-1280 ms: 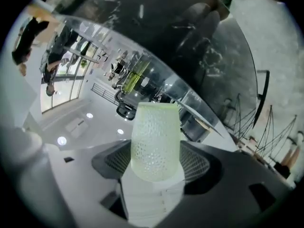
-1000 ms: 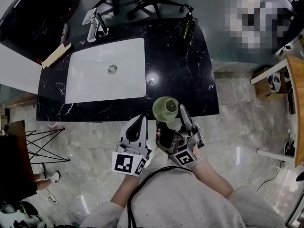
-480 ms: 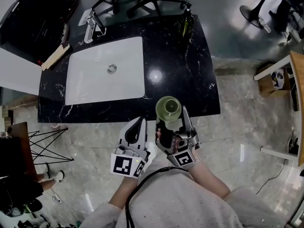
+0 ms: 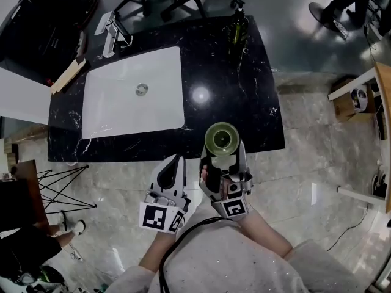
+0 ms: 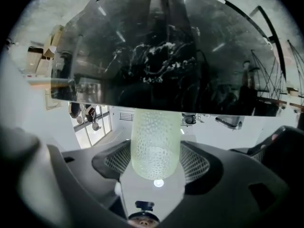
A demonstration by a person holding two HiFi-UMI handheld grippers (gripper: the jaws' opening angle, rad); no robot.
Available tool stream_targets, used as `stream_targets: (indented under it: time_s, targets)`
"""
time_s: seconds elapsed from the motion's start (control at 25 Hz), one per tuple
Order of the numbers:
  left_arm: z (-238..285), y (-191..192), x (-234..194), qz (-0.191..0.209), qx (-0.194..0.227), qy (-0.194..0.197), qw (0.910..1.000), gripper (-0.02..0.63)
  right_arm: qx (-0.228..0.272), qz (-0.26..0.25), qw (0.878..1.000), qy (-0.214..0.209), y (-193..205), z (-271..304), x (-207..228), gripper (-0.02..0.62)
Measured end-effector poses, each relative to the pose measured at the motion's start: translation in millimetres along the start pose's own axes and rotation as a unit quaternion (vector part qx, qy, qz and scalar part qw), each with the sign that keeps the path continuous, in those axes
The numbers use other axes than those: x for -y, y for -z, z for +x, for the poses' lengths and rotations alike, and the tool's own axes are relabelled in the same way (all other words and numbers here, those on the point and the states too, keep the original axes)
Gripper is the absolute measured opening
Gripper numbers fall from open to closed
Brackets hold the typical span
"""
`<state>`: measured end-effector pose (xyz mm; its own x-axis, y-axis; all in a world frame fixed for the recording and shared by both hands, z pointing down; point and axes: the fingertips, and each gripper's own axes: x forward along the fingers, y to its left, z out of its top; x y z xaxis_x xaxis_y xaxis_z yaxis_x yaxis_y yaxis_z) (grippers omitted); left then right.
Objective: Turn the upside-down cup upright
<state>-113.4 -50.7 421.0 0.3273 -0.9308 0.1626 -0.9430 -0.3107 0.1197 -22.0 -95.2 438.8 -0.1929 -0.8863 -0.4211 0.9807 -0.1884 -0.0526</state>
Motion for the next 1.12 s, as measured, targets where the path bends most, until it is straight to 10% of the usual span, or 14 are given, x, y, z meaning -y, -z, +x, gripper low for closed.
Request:
stream_targets:
  time_s: [1.12]
  targets:
    - [-4,18,-3,-0.031,-0.017,0.008,0.9993,0.008,-0.069,-0.058,0.996,-0.009,-8,0,-7,0.369]
